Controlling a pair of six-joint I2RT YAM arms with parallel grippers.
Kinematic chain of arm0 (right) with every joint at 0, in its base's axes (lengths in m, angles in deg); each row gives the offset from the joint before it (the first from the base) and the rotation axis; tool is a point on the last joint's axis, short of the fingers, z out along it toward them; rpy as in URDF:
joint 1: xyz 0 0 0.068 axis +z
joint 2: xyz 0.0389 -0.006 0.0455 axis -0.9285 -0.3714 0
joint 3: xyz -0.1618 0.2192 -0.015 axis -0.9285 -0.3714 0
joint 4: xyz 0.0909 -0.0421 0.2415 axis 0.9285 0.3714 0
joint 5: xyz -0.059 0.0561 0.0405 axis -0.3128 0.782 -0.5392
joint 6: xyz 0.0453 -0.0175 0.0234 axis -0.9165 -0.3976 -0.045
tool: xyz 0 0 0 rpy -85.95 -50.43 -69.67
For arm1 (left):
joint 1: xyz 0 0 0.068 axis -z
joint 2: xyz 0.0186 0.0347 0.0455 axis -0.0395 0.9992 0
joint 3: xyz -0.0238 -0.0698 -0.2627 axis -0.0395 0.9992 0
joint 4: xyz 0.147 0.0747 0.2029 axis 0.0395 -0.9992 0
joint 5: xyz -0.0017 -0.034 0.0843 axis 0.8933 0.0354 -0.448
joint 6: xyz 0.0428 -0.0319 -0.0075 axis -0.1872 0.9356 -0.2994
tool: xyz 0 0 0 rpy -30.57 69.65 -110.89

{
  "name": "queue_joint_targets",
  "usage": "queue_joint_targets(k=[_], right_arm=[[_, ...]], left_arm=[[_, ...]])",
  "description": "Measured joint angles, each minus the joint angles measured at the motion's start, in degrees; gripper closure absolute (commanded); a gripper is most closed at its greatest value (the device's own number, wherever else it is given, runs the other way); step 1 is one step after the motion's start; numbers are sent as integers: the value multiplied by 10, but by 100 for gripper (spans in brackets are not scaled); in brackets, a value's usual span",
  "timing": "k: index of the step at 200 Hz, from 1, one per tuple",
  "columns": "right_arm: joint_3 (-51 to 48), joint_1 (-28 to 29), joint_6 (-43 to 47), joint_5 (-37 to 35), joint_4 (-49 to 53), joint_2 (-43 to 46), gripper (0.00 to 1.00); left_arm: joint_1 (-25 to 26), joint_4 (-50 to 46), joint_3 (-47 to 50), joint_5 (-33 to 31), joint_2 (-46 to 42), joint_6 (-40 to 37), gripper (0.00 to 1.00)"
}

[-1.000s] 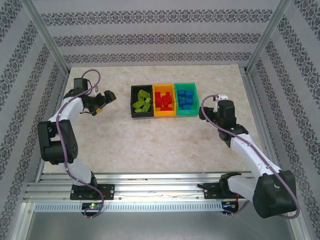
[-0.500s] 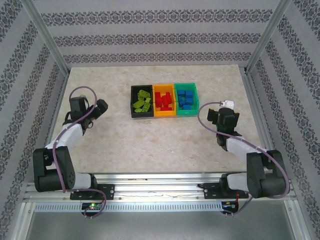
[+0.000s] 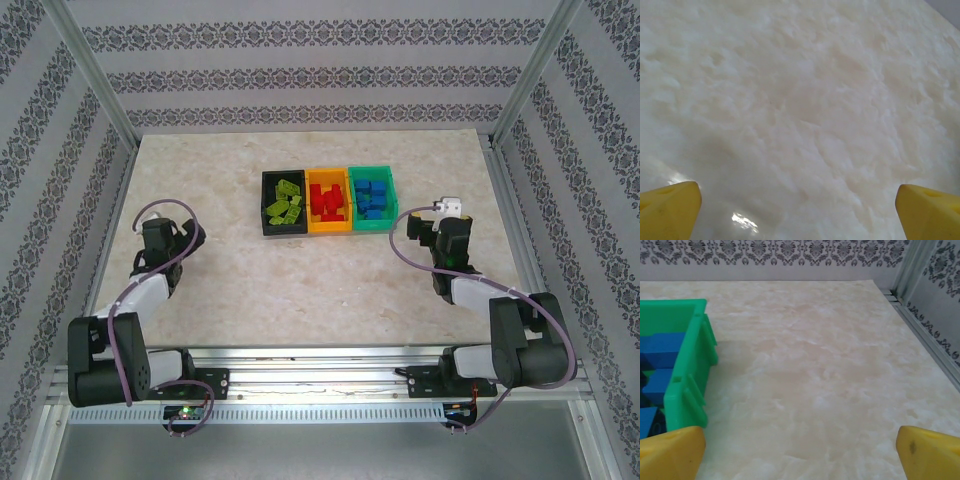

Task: Sort the legos into containers by color
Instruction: Reset both arms

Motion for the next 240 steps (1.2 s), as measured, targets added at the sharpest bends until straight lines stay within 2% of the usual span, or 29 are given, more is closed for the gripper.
queue_joint_targets(k=[27, 58, 80, 124, 166, 207, 240], right_arm=[[-1, 0, 11, 31, -6, 0, 2], [-1, 0, 24, 72, -6, 0, 2], [-1, 0, 27, 86, -6, 0, 2], [-10, 0, 41, 100, -38, -8, 2], [-41, -8, 41, 98, -114, -77, 2], [-41, -11, 41, 96, -145, -101, 2], [-41, -11, 40, 95, -152, -100, 2]], left_arm=[[0, 20, 18, -46, -35, -27, 0], [0, 141, 107, -83, -49, -66, 0], [0, 236, 153, -94, -5, -97, 0], [6, 392, 155, -97, 95, -132, 0], [57, 467, 153, -94, 125, -189, 0], [150, 550, 142, -97, 201, -287, 1], [159, 567, 140, -109, 224, -319, 1]])
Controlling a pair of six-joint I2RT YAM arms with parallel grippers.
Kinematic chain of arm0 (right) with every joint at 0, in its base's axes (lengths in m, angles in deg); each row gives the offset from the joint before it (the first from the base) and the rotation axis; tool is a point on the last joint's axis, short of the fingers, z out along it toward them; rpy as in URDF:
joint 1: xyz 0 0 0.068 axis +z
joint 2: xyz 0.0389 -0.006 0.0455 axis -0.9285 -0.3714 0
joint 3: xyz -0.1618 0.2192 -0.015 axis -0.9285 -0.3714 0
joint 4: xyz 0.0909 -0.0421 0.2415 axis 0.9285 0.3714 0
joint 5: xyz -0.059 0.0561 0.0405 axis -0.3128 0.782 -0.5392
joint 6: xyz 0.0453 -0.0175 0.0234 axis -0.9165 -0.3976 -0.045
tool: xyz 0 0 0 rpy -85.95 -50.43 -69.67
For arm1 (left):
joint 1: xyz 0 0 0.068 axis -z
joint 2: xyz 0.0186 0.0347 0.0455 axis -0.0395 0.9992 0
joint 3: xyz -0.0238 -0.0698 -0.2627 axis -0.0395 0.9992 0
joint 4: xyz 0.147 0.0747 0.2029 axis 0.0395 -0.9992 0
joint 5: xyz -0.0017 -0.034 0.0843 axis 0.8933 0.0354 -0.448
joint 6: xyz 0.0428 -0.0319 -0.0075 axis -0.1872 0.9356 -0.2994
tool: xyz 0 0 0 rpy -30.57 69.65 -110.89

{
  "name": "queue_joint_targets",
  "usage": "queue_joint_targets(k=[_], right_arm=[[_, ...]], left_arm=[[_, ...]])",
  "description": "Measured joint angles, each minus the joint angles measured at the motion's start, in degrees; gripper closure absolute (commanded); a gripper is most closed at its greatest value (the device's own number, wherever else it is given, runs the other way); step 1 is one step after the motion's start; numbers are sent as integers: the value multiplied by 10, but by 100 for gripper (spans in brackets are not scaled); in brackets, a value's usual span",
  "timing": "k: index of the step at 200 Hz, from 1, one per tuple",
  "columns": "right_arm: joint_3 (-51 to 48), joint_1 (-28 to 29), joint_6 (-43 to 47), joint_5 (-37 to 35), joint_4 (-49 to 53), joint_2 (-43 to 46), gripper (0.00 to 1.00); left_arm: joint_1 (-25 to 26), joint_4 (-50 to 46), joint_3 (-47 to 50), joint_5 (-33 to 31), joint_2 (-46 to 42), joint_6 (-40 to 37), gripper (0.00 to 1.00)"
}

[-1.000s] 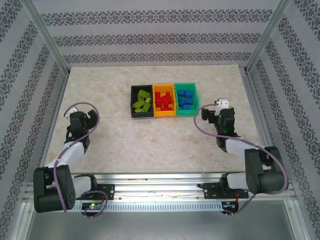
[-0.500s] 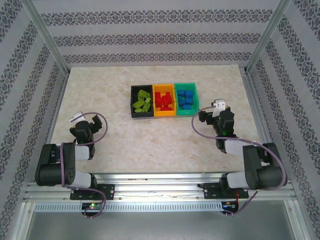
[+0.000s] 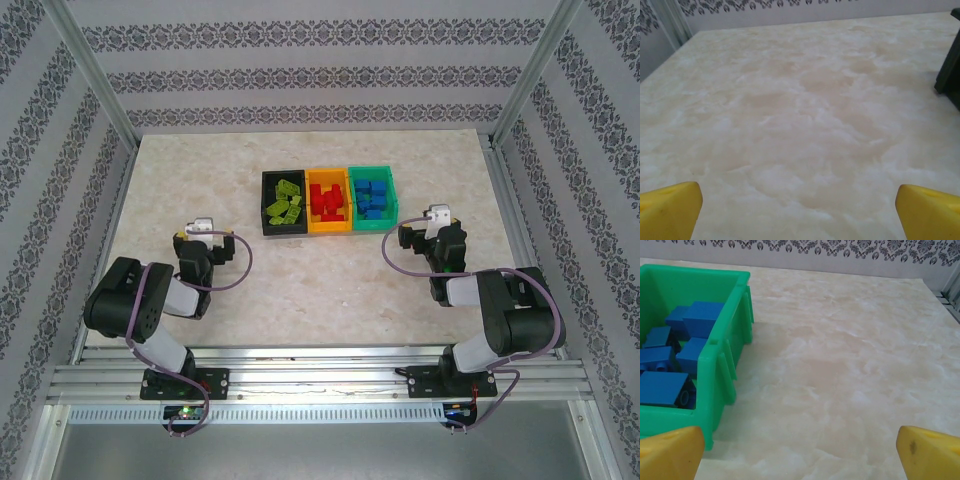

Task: Sort the legos into containers by color
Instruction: Reset both arms

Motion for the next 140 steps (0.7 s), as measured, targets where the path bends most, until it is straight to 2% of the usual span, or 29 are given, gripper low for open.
queue_joint_targets(k=[66, 103, 140], right_arm=[[0, -7, 0, -1, 0, -1, 2], [0, -7, 0, -1, 0, -1, 2], [0, -7, 0, -1, 0, -1, 2]], left_arm=[[0, 9, -8, -6, 0, -15, 0], [0, 78, 25, 1, 6, -21, 0], [0, 105, 39, 3, 13, -24, 0]])
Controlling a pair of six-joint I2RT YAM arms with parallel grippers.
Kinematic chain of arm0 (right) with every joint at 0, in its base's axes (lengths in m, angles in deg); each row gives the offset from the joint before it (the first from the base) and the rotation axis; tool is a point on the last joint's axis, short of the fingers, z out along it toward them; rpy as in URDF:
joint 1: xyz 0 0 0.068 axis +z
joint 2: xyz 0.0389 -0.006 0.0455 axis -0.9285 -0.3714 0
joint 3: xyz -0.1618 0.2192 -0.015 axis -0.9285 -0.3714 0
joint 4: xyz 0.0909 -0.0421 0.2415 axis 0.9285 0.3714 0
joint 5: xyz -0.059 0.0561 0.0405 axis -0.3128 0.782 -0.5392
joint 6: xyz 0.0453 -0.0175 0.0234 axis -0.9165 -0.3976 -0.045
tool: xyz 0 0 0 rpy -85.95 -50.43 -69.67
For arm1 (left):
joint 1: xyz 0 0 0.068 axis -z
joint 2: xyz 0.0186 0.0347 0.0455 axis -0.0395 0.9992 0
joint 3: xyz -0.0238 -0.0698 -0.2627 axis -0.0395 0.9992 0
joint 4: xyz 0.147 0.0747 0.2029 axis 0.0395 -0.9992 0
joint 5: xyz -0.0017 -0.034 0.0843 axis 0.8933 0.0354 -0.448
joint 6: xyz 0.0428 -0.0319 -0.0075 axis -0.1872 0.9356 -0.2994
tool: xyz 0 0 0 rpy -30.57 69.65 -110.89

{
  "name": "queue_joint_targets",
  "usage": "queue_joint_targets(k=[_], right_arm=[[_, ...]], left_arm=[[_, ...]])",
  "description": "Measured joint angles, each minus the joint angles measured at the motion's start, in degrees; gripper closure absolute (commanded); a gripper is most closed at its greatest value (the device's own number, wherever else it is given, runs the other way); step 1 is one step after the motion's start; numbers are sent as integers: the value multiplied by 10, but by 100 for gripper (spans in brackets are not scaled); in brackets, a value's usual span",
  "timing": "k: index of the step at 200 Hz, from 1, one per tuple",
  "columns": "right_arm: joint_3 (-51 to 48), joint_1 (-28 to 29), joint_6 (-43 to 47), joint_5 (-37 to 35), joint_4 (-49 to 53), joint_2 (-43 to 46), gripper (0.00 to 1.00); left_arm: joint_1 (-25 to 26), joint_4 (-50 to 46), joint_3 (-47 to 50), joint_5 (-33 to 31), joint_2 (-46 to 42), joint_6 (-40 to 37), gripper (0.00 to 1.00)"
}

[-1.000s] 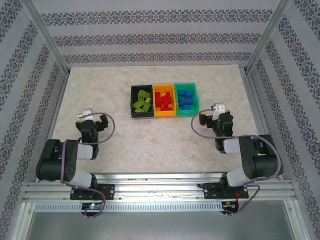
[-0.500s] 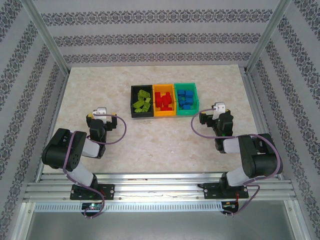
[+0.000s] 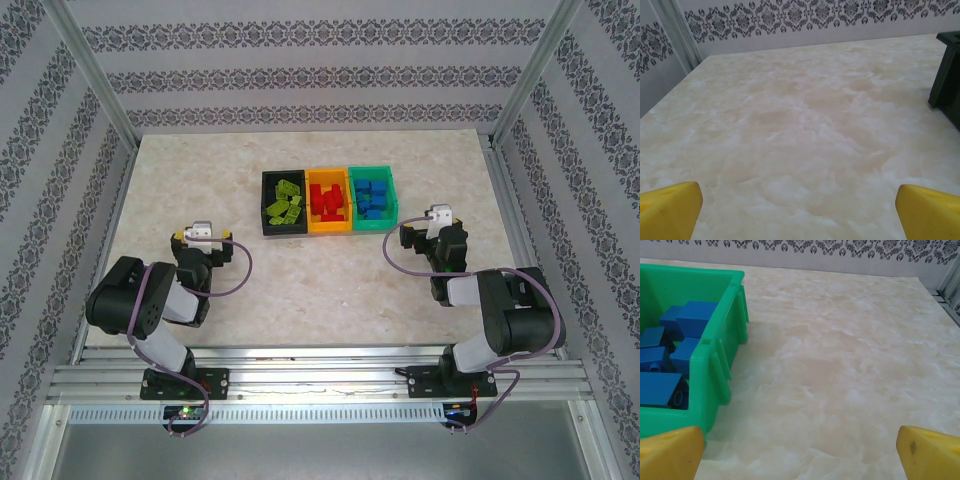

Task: Sort the legos into containers by color
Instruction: Reset both arms

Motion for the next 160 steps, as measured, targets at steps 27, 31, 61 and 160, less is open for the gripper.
queue_joint_targets(k=[27, 31, 61, 160], right_arm=[[0, 0, 0, 0, 0, 0, 2], [0, 0, 0, 0, 0, 0, 2], [0, 0, 0, 0, 0, 0, 2], [3, -4, -1, 6, 2, -1, 2]], left_arm=[[0, 12, 0, 0, 0, -2, 0], [0, 14, 0, 0, 0, -2, 0], [0, 18, 0, 0, 0, -2, 0], [0, 18, 0, 0, 0, -5, 0]])
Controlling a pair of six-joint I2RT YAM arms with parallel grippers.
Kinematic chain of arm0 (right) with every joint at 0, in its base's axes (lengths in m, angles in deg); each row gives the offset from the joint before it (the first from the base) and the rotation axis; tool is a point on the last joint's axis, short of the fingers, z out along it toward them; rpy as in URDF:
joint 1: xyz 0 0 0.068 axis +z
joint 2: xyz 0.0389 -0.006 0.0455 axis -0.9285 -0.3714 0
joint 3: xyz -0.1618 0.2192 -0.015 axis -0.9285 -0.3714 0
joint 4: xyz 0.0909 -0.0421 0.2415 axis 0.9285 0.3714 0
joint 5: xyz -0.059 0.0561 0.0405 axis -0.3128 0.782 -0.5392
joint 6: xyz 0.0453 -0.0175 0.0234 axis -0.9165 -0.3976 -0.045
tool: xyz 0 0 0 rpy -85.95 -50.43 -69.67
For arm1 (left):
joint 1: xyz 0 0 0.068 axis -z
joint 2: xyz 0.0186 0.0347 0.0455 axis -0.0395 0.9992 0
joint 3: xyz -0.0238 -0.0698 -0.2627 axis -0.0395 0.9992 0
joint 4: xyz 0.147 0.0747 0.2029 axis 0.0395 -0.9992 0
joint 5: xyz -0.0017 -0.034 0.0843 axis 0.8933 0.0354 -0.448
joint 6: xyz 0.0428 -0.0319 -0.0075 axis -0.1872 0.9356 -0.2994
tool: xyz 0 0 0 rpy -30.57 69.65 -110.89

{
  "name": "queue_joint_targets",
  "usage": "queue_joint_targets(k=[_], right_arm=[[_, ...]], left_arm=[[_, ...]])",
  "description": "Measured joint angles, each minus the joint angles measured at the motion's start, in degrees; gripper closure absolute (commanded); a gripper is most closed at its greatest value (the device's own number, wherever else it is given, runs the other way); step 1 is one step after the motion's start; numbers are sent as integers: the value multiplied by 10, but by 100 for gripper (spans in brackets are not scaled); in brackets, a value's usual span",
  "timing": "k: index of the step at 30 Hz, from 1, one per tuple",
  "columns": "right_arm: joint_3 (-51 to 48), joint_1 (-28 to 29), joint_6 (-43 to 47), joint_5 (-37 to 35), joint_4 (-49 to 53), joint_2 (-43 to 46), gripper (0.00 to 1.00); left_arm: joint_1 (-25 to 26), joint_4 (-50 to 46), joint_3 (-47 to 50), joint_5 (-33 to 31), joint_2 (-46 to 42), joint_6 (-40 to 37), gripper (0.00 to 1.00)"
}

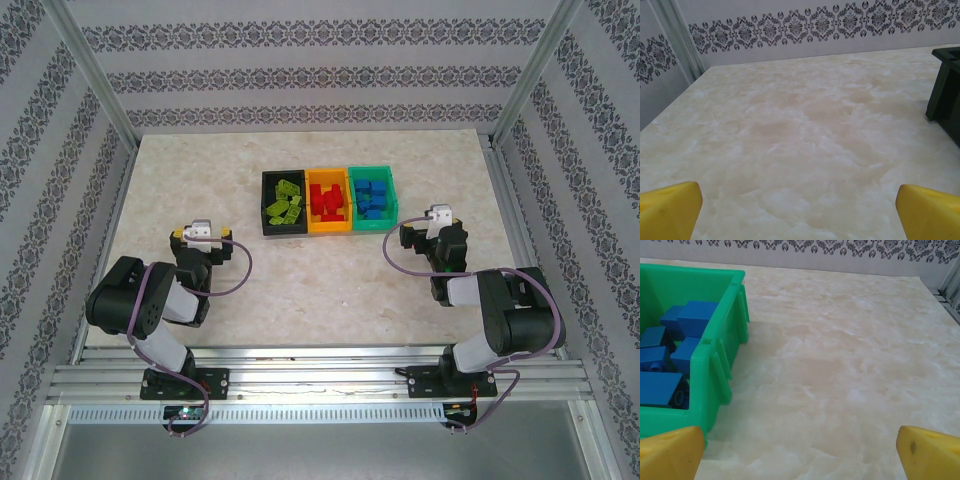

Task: Sort the legos into containers by color
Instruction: Reset both arms

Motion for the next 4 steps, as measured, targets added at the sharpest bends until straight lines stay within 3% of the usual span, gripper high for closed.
queue_joint_targets(k=[4], right_arm=[[13, -9, -3, 6, 3, -1, 2]], left_arm=[[0, 0, 0, 0, 0, -2, 0]])
